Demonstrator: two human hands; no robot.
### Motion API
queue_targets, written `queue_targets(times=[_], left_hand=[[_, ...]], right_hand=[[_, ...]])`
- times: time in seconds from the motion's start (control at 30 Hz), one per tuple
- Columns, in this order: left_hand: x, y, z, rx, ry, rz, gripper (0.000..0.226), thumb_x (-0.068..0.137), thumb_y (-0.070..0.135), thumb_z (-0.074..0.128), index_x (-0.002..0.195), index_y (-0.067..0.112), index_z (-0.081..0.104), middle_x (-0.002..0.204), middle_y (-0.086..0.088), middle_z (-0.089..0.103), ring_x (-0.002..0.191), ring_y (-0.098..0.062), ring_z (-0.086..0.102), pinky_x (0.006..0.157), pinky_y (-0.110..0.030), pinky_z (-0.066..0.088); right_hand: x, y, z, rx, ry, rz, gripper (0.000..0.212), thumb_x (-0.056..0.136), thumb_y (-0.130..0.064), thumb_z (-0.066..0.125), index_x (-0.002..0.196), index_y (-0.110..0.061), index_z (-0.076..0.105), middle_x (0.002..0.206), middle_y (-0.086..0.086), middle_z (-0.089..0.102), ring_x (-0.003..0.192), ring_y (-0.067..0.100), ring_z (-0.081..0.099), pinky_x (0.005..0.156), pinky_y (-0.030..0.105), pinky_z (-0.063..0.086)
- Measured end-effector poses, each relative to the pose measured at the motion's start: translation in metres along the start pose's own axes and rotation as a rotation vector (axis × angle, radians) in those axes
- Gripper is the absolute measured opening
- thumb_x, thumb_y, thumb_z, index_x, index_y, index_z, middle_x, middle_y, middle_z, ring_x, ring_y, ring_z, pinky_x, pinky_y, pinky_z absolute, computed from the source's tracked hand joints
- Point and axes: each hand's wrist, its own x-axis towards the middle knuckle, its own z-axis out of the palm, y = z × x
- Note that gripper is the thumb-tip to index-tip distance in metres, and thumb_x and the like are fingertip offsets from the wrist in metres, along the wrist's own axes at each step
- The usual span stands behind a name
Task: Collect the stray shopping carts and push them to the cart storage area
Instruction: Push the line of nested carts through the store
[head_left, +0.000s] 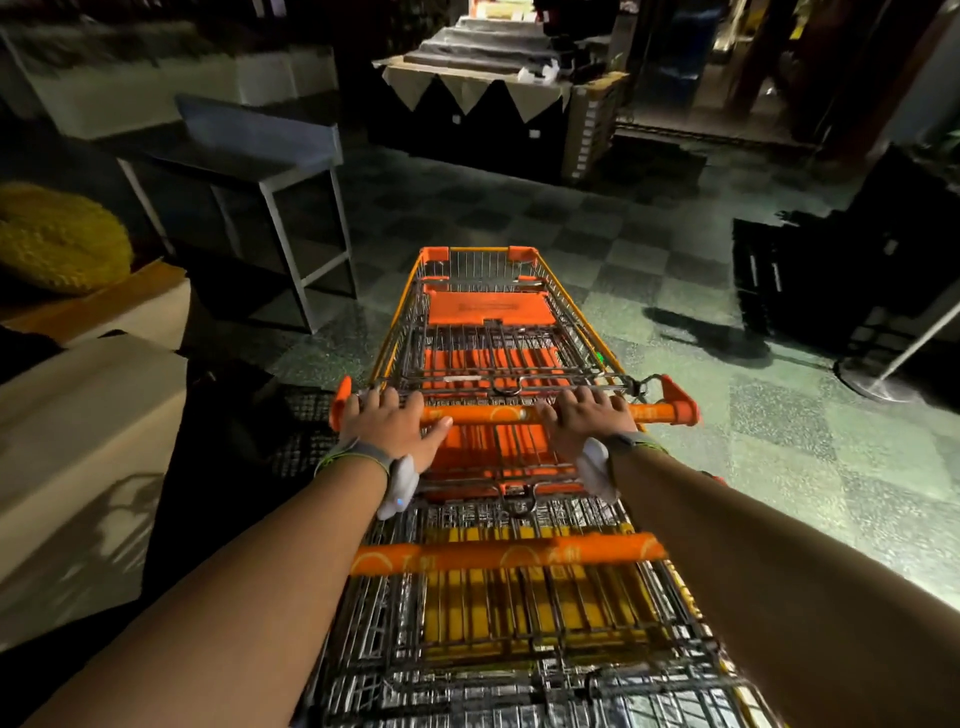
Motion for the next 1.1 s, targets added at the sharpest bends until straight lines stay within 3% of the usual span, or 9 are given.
queue_targets(times=[0.5, 1.0, 1.1], left_hand=[[0.274, 0.070, -0.063, -0.003, 0.006, -0.053, 0.078, 0.095, 0.074, 0.014, 0.149, 0.023, 0.035, 0.156, -0.016, 0.038, 0.143, -0.035, 0.032, 0.117, -0.051, 0.021], [0.561, 0.129, -0.133, -0.029, -0.029, -0.155, 0.076, 0.095, 0.075, 0.015, 0.147, 0.024, 0.036, 0.155, -0.015, 0.039, 0.144, -0.035, 0.033, 0.118, -0.052, 0.020], [0.591, 0.134, -0.136, -0.016, -0.021, -0.170, 0.076, 0.095, 0.075, 0.014, 0.146, 0.024, 0.037, 0.155, -0.015, 0.039, 0.143, -0.035, 0.033, 0.117, -0.053, 0.021]], right_hand=[[0.285, 0.087, -0.067, -0.039, -0.056, -0.023, 0.061, 0.102, -0.063, 0.018, 0.145, -0.024, 0.037, 0.155, 0.009, 0.038, 0.144, 0.029, 0.033, 0.118, 0.050, 0.020], [0.589, 0.159, -0.134, -0.076, 0.045, -0.149, 0.061, 0.100, -0.065, 0.016, 0.132, -0.023, 0.045, 0.139, 0.010, 0.050, 0.129, 0.031, 0.046, 0.110, 0.051, 0.032], [0.627, 0.166, -0.140, -0.099, 0.016, -0.160, 0.061, 0.101, -0.065, 0.018, 0.138, -0.023, 0.041, 0.144, 0.011, 0.047, 0.134, 0.032, 0.043, 0.112, 0.051, 0.030]])
